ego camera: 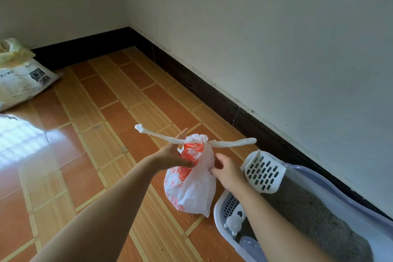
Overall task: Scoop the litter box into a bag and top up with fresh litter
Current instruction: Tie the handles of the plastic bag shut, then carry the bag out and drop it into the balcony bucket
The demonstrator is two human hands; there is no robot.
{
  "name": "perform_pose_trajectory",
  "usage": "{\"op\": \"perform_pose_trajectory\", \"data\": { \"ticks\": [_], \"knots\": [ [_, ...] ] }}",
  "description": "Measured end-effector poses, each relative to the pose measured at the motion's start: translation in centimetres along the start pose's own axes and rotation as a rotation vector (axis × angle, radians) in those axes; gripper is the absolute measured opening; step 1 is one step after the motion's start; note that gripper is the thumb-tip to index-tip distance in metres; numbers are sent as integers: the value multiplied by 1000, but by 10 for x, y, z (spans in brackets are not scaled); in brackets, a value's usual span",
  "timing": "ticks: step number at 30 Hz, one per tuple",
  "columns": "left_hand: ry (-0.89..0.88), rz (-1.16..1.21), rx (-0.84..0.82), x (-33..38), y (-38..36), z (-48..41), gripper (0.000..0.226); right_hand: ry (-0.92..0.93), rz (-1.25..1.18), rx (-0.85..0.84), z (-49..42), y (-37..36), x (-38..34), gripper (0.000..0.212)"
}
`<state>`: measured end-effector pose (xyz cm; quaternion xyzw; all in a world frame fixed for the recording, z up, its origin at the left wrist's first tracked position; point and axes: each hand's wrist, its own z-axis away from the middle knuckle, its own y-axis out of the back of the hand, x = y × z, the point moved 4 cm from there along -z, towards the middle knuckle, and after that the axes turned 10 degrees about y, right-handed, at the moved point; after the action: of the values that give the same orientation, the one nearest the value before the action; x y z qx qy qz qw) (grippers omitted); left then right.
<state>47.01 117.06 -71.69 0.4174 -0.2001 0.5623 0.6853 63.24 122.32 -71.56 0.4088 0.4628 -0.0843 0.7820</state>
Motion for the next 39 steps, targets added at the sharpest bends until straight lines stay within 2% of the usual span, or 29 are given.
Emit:
{"op": "perform_pose_trajectory", "data": {
  "ticks": [3, 4, 8, 11, 13, 17, 20, 22, 25, 28, 30, 32, 36, 39],
  "knots": [
    [10, -11, 7, -3, 1, -2, 101, 46, 1, 6, -1, -1, -3, 18],
    [25, 2, 18, -4, 3, -1, 94, 55, -7, 12, -2, 0, -5, 17],
    [27, 4, 106, -4, 10, 8, 38, 87, -10, 3, 0, 10, -13, 14],
    [-47, -4, 258, 13, 18, 30, 22, 106, -27, 23, 5, 24, -27, 17],
    [-83, 98, 297, 23, 23, 44, 25, 95, -64, 58, 9, 37, -40, 18],
    [-95, 454, 266, 51, 29, 87, 36, 29, -170, 72, 26, 60, -68, 20],
    [-131, 590, 280, 70, 40, 122, 67, -34, -203, 60, 44, 80, -90, 23],
    [-141, 656, 288, 82, 49, 147, 76, -86, -225, 47, 56, 95, -108, 20],
    [-148, 771, 322, 109, 65, 195, 69, -173, -287, 17, 78, 117, -142, 14],
    [-156, 811, 365, 134, 79, 246, 35, -309, -415, -43, 105, 130, -180, 13],
    [-151, 837, 401, 152, 90, 283, 28, -336, -488, -73, 123, 137, -215, 13],
    [-138, 874, 436, 170, 104, 323, 32, -296, -445, -96, 137, 144, -257, 11],
    [-110, 927, 500, 203, 145, 406, 62, -225, -345, -137, 158, 160, -355, 10],
    [-58, 995, 578, 220, 185, 464, 63, -195, -280, -200, 170, 164, -429, 14]
  ]
}}
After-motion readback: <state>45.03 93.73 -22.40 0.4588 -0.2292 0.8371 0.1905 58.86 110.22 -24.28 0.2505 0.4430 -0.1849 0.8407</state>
